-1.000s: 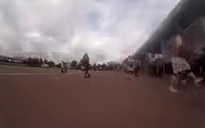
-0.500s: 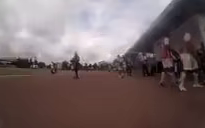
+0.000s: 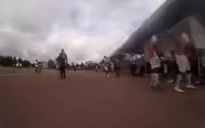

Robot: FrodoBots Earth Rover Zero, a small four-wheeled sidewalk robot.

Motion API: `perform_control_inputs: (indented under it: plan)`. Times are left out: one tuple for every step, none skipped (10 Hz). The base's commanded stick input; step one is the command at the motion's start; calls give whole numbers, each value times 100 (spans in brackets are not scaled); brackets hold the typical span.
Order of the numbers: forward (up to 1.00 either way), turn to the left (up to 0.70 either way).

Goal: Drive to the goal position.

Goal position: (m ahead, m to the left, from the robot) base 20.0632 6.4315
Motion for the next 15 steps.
perform_control_inputs:
  plan:
    - [85,0]
    - [85,0]
    - [85,0]
    - [85,0]
    - [85,0]
    - [85,0]
    - [85,0]
    - [85,0]
    - [85,0]
    - [85,0]
    - [85,0]
    - [85,0]
    - [85,0]
    - [85,0]
    - [85,0]
